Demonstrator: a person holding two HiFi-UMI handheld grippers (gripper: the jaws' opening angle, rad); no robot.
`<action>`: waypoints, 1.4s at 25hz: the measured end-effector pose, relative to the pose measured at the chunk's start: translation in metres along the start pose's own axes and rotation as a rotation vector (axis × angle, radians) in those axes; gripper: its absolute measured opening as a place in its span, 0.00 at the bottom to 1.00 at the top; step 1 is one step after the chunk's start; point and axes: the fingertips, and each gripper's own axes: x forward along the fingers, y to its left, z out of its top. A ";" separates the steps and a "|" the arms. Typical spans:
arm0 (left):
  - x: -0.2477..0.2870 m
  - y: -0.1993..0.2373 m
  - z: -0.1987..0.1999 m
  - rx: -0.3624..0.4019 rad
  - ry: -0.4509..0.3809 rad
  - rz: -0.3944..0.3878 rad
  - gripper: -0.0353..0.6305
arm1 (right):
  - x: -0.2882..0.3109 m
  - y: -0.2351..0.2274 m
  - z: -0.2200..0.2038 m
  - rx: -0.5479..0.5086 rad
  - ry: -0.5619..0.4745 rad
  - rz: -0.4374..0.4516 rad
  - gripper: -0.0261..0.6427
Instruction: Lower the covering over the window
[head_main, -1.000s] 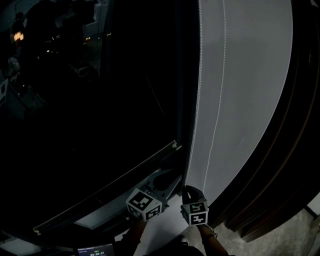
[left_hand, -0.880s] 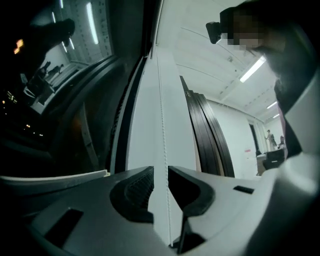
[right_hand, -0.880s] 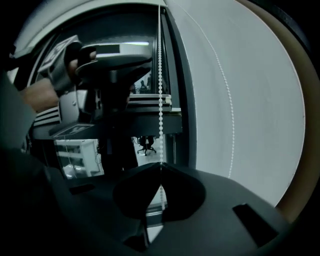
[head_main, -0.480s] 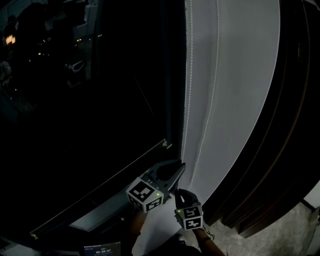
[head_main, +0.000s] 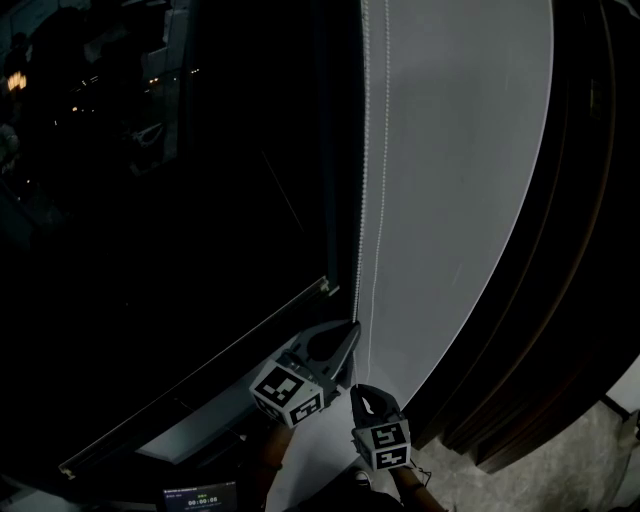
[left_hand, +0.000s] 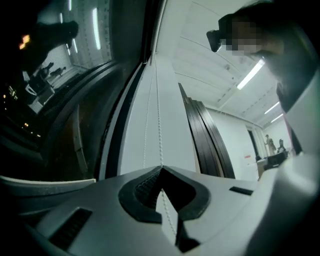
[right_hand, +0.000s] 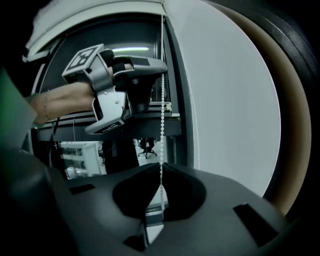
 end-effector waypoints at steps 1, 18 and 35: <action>-0.002 0.004 -0.001 0.003 0.002 0.012 0.05 | -0.002 0.002 0.001 -0.006 0.005 0.016 0.06; -0.083 0.001 -0.232 -0.160 0.555 0.088 0.05 | -0.030 0.009 0.131 -0.019 -0.156 0.171 0.15; -0.082 -0.003 -0.235 -0.177 0.549 0.104 0.05 | -0.008 0.011 0.294 -0.168 -0.384 0.209 0.16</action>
